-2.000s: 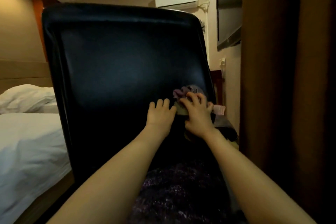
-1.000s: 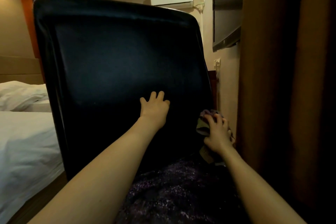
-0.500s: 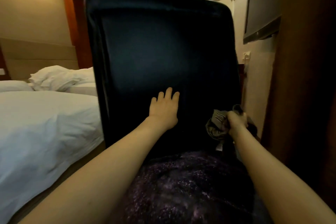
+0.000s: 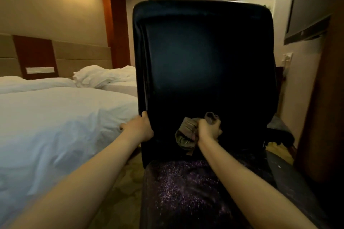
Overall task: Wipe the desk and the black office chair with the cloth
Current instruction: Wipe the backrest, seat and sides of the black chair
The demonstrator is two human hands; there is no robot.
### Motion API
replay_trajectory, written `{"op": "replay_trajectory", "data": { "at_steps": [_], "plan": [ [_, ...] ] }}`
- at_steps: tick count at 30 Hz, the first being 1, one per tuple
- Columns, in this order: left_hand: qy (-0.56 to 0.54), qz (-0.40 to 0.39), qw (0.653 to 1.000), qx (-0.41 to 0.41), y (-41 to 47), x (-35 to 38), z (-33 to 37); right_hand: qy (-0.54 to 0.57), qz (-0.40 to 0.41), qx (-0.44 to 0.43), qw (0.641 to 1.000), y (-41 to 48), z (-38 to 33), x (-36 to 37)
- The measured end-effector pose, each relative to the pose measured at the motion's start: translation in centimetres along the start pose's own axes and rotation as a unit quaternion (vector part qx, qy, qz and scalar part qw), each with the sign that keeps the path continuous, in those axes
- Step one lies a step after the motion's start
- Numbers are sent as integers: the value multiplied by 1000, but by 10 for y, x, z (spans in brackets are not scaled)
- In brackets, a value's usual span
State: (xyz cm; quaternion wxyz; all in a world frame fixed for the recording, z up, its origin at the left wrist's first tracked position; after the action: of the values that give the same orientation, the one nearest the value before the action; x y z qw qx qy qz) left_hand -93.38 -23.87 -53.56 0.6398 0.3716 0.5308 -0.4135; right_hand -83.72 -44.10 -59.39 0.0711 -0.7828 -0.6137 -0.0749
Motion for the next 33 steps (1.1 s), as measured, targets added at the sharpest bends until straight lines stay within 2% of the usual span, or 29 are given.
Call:
{"op": "replay_trajectory", "data": {
  "at_steps": [2, 4, 6, 8, 10, 12, 15, 18, 22, 26, 28, 30, 33],
  "plan": [
    [-46, -3, 999, 5, 8, 3, 4, 3, -62, 11, 998, -9, 4, 8],
    [-79, 1, 997, 1, 15, 5, 7, 62, -100, 47, 992, -14, 2, -2],
    [-104, 8, 995, -13, 16, 4, 10, 127, -80, 71, 986, -10, -10, -25],
    [-116, 11, 993, -23, 12, 1, 12, 135, -24, 9, 991, 0, -38, -53],
    [-124, 9, 992, -34, 12, 1, 13, 46, 46, -83, 994, 20, -71, -78],
    [-130, 7, 991, -37, 12, 3, 14, -48, 73, -143, 986, 29, -106, -88],
    [-139, 10, 990, -19, 10, 3, 15, -195, 39, -212, 957, 24, -139, -68],
    [-166, 4, 986, 3, 9, 5, 10, -326, -12, -271, 906, -8, -111, -12],
    [-185, -7, 983, -4, 2, 6, 9, -358, -105, -296, 879, -56, -56, 41],
    [-189, -7, 982, 8, 2, 1, 7, -305, -160, -304, 888, -49, -60, 26],
    [-201, -15, 979, 11, 2, 4, 4, -287, -134, -314, 895, -37, -73, 1],
    [-204, -11, 979, 8, 3, 7, 2, -243, -57, -298, 921, -18, -85, -34],
    [-241, 1, 970, 13, 0, 7, 2, -166, 87, -184, 965, 14, -93, -89]
  ]
}}
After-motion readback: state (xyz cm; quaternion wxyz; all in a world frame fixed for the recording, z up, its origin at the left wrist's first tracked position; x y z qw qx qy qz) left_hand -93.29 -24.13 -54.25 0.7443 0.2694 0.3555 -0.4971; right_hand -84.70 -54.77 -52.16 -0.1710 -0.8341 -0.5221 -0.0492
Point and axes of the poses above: each hand's wrist, its own y-axis towards the middle knuckle, its own x-axis out of the palm, z = x × y, the point moved 6 cm from there along y, towards the middle knuckle, and after that the axes turned 6 degrees about -z, right-handed, at the moved point
